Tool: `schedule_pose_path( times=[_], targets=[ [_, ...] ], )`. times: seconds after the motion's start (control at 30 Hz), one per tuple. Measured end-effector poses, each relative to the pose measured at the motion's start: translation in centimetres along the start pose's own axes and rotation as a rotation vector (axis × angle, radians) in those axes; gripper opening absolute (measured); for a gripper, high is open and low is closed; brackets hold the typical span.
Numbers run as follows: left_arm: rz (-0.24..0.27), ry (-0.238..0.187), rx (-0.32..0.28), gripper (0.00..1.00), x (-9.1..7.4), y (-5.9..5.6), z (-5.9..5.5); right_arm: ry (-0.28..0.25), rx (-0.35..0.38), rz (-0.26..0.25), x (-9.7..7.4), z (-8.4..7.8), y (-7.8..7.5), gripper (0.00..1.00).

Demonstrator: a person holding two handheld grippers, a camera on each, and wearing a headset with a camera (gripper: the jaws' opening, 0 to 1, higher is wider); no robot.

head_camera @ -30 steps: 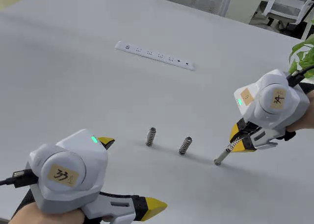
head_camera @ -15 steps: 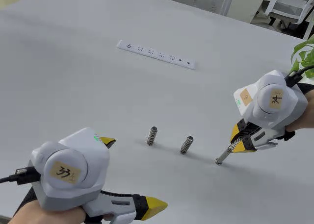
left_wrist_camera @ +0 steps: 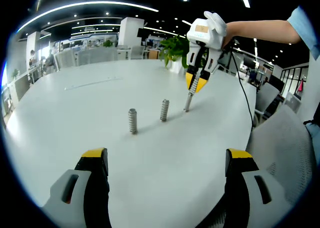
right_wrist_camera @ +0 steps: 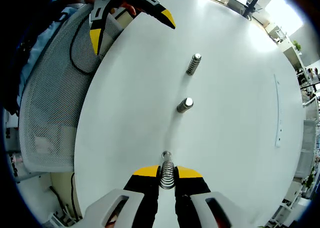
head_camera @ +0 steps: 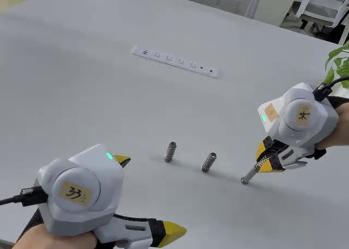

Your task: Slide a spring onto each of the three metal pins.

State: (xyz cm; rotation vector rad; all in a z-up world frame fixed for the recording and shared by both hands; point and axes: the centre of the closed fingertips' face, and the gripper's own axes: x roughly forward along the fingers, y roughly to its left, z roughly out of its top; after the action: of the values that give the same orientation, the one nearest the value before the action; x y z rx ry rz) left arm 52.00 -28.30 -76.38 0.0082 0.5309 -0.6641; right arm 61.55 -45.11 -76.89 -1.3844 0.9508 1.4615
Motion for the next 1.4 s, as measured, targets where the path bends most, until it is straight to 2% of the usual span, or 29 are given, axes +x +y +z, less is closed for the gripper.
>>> schedule_pose_path(
  times=[0.53, 0.9, 1.4],
  targets=[
    [-0.003, 0.009, -0.009, 0.96, 0.0, 0.0, -0.3, 0.027, 0.004, 0.01, 2.5, -0.1, -0.2, 0.08],
    [-0.005, 0.015, -0.009, 0.96, -0.1, 0.0, -0.5, 0.044, 0.008, 0.027, 4.2, -0.1, 0.2, 0.08],
    [-0.011, 0.024, -0.007, 0.95, -0.1, -0.2, -0.7, 0.049, 0.017, 0.013, 4.8, -0.4, 0.2, 0.08]
  ],
)
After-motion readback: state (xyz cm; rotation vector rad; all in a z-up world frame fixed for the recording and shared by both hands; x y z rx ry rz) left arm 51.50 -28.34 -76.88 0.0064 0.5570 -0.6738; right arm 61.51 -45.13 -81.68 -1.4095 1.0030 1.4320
